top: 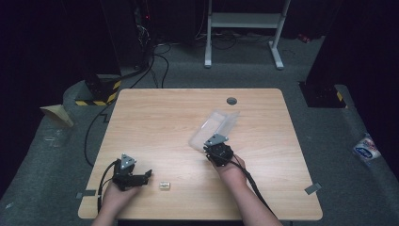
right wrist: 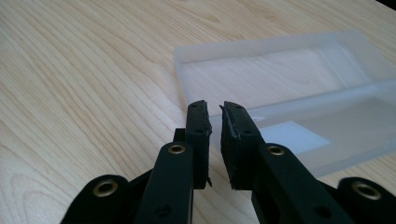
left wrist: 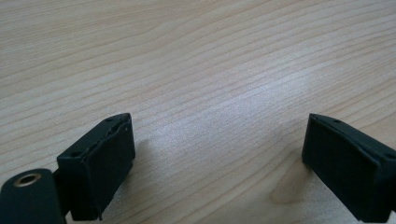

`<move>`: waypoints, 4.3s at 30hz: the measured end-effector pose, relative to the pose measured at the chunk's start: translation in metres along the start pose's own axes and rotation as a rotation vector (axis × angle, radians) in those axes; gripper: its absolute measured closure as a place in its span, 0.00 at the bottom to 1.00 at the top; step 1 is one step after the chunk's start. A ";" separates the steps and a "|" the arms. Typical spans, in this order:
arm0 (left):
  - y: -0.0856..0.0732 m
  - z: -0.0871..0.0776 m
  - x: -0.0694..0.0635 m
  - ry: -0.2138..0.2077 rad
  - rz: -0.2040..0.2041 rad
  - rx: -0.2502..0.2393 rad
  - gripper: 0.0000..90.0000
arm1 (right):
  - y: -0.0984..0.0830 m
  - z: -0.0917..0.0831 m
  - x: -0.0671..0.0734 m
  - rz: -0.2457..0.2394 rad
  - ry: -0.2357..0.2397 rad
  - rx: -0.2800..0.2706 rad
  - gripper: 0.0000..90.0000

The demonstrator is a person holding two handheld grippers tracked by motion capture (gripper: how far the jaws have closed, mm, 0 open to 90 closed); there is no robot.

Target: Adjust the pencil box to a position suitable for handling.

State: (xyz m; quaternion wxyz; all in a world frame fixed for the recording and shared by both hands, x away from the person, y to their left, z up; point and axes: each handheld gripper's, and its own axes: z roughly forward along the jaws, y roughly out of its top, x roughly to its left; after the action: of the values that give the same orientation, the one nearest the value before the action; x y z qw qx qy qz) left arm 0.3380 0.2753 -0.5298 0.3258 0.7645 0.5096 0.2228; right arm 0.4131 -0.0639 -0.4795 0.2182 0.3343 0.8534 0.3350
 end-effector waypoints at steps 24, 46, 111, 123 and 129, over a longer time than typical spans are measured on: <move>0.000 0.000 0.000 0.004 0.006 0.001 0.11 | -0.004 0.023 0.010 0.155 0.045 -0.071 0.68; 0.000 0.000 0.000 0.003 0.005 0.000 0.11 | -0.003 0.045 0.012 0.187 0.035 0.002 0.84; 0.000 0.000 0.000 0.010 0.004 0.000 0.11 | -0.087 -0.042 0.012 0.076 0.090 -0.041 0.97; 0.000 0.000 0.000 0.007 -0.002 -0.001 0.11 | -0.092 -0.059 -0.006 0.196 0.002 -0.105 0.78; 0.000 0.000 0.000 0.007 -0.003 -0.001 0.11 | -0.092 -0.046 -0.024 0.252 -0.059 -0.064 0.80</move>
State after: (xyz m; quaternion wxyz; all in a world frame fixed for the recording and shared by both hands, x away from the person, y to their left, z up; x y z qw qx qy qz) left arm 0.3376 0.2750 -0.5297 0.3248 0.7629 0.5116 0.2254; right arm 0.3624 -0.1514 -0.5107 0.2098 0.4412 0.7869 0.3769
